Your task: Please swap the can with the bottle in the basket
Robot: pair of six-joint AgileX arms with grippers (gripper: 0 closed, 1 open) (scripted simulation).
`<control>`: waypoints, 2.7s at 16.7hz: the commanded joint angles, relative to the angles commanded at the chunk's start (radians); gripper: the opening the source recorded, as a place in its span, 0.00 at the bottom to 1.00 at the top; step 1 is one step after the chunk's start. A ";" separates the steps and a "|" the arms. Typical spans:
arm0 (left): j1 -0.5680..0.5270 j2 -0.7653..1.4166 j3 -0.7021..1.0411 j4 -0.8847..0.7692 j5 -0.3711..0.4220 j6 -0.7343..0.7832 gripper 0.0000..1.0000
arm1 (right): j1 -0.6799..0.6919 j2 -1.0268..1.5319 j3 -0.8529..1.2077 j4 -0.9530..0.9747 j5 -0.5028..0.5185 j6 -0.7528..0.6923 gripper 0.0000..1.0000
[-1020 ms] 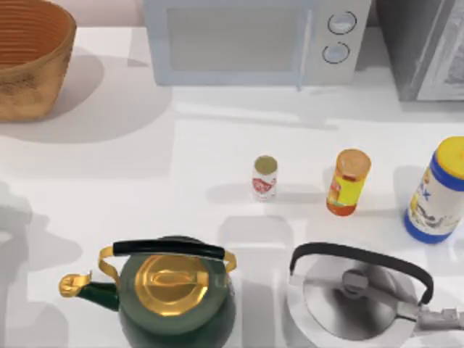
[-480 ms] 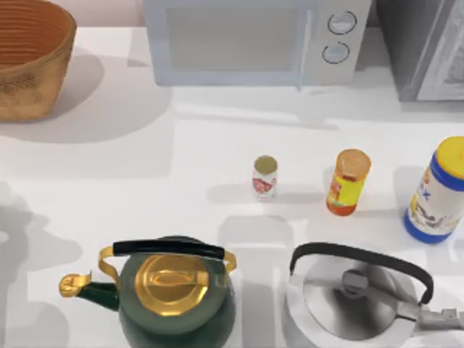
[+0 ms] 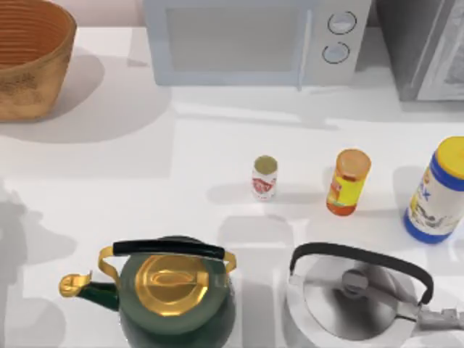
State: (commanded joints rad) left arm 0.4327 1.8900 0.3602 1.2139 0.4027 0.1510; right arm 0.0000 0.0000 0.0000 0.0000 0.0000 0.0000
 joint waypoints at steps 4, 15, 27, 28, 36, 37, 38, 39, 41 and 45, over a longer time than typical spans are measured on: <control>0.056 -0.048 0.145 -0.190 -0.063 -0.006 0.00 | 0.000 0.000 0.000 0.000 0.000 0.000 1.00; -0.129 -0.211 0.939 -1.078 -0.190 -0.028 0.00 | 0.000 0.000 0.000 0.000 0.000 0.000 1.00; -0.240 -0.139 1.087 -1.202 -0.188 -0.068 0.00 | 0.000 0.000 0.000 0.000 0.000 0.000 1.00; -0.245 -0.104 1.093 -1.185 -0.191 -0.069 0.00 | 0.000 0.000 0.000 0.000 0.000 0.000 1.00; -0.260 0.015 1.129 -1.103 -0.205 -0.075 0.00 | 0.000 0.000 0.000 0.000 0.000 0.000 1.00; -0.260 0.015 1.129 -1.103 -0.205 -0.075 0.08 | 0.000 0.000 0.000 0.000 0.000 0.000 1.00; -0.260 0.015 1.129 -1.103 -0.205 -0.075 0.15 | 0.000 0.000 0.000 0.000 0.000 0.000 1.00; -0.260 0.015 1.129 -1.103 -0.205 -0.075 0.23 | 0.000 0.000 0.000 0.000 0.000 0.000 1.00; -0.260 0.015 1.129 -1.103 -0.205 -0.075 0.38 | 0.000 0.000 0.000 0.000 0.000 0.000 1.00; -0.260 0.015 1.129 -1.103 -0.205 -0.075 0.68 | 0.000 0.000 0.000 0.000 0.000 0.000 1.00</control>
State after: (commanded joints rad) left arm 0.1724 1.9046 1.4888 0.1106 0.1981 0.0760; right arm 0.0000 0.0000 0.0000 0.0000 0.0000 0.0000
